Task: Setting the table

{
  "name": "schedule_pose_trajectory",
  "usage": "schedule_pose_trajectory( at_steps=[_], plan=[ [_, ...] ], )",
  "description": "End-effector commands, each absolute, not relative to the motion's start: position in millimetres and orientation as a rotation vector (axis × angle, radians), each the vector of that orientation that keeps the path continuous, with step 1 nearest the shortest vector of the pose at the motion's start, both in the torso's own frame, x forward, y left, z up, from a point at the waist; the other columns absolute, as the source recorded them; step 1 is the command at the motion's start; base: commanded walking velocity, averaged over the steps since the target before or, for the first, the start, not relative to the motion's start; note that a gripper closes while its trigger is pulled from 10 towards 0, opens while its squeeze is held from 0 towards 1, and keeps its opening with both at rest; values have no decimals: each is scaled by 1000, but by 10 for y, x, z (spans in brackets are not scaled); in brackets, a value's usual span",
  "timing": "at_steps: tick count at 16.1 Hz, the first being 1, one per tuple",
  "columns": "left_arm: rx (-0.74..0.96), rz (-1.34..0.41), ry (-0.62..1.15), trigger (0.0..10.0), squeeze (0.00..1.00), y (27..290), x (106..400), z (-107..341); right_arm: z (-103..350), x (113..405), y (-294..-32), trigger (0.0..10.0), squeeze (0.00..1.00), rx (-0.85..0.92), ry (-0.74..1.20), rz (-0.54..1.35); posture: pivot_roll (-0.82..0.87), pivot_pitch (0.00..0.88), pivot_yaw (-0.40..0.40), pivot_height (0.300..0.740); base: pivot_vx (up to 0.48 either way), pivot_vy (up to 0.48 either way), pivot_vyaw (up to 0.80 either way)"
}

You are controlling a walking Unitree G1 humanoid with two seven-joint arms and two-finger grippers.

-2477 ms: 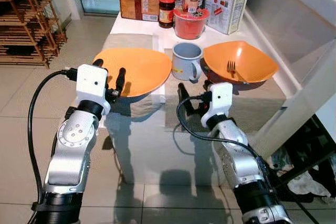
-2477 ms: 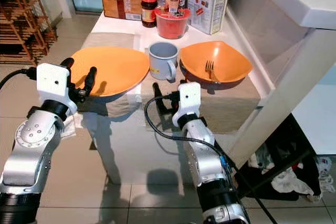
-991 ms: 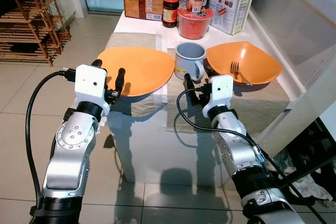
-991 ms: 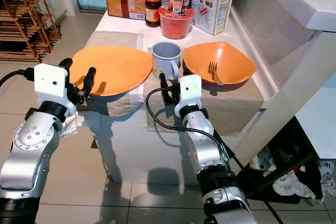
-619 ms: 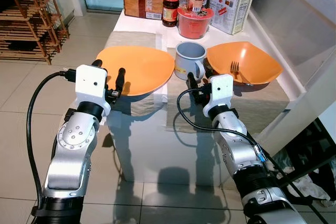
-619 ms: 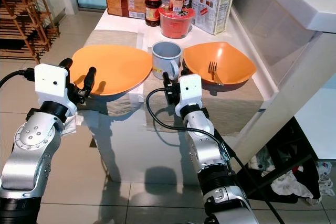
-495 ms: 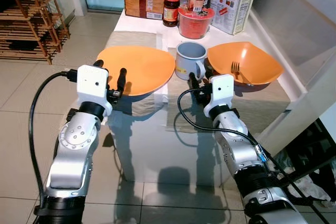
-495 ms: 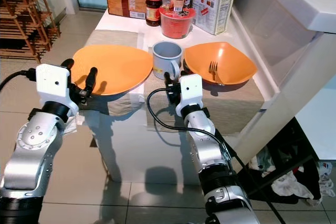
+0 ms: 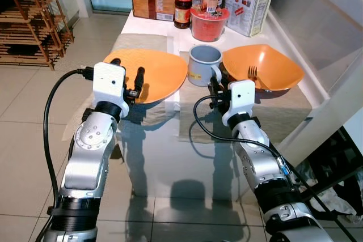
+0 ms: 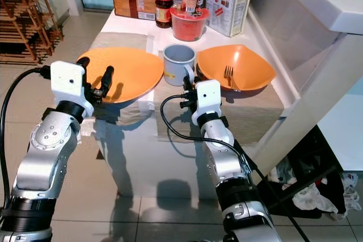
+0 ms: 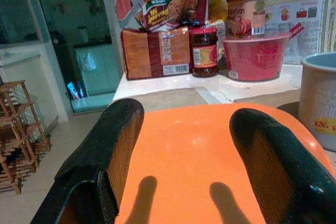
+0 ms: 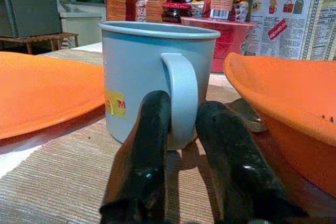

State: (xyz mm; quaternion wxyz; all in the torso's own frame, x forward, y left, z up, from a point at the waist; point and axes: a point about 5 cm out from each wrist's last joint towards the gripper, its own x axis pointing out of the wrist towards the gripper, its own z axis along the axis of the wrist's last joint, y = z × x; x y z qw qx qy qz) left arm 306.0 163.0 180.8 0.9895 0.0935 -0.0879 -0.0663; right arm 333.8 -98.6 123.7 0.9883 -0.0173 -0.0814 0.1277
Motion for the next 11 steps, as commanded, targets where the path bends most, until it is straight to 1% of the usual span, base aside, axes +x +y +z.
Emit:
schedule_pose_trajectory(
  at_steps=[1, 6, 11],
  plan=[
    [193, -145, -190, 10000, 0, 1586, 3082, 1833, 1261, 3345, -1039, 0, 0, -36, -177, 237, 224, 0, -35, 740, 0, 0, 0],
    [178, -148, -196, 10000, 0, 1540, 3113, 1811, 1319, 3368, -1077, 0, 0, -58, -198, 241, 216, 0, -43, 740, 0, 0, 0],
    [187, -152, -213, 10000, 0, 1551, 3162, 1850, 1386, 3386, -1034, 0, 0, -57, -234, 234, 218, 0, -33, 740, 0, 0, 0]
  ],
)
